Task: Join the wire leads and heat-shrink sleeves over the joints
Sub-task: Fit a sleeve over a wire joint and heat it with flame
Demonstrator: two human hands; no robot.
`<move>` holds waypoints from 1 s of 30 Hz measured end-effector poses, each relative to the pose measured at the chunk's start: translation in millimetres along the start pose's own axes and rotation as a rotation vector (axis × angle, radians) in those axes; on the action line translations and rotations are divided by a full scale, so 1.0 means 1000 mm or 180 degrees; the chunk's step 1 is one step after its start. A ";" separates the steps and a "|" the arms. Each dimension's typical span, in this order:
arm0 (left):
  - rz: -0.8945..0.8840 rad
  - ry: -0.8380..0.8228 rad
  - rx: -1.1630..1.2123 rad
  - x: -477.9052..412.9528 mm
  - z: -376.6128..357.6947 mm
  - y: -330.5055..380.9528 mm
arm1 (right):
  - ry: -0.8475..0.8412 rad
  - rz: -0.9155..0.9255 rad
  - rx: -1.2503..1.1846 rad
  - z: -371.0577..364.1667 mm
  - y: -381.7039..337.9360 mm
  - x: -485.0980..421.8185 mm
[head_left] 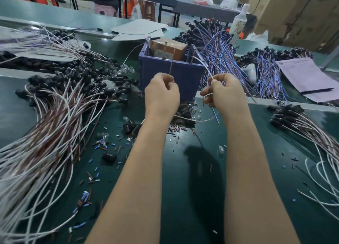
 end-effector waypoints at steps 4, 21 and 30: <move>0.0061 0.0025 -0.0272 0.001 -0.002 0.002 | -0.0005 0.0010 0.0008 -0.001 -0.001 0.000; 0.0301 -0.0116 -0.0740 0.001 -0.013 -0.002 | -0.0062 0.0104 0.0018 -0.006 0.003 -0.002; 0.0296 -0.0080 -0.0658 0.002 -0.012 -0.002 | 0.0041 0.0070 -0.0129 -0.003 0.008 -0.002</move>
Point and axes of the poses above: each hand's wrist, its own x-axis away from the middle knuckle, its own z-axis out of the back of the hand, y = z × x, the point moved 7 cm from there along -x, towards the middle knuckle, and after that the axes turned 13 degrees about -y, right-handed, at the moved point
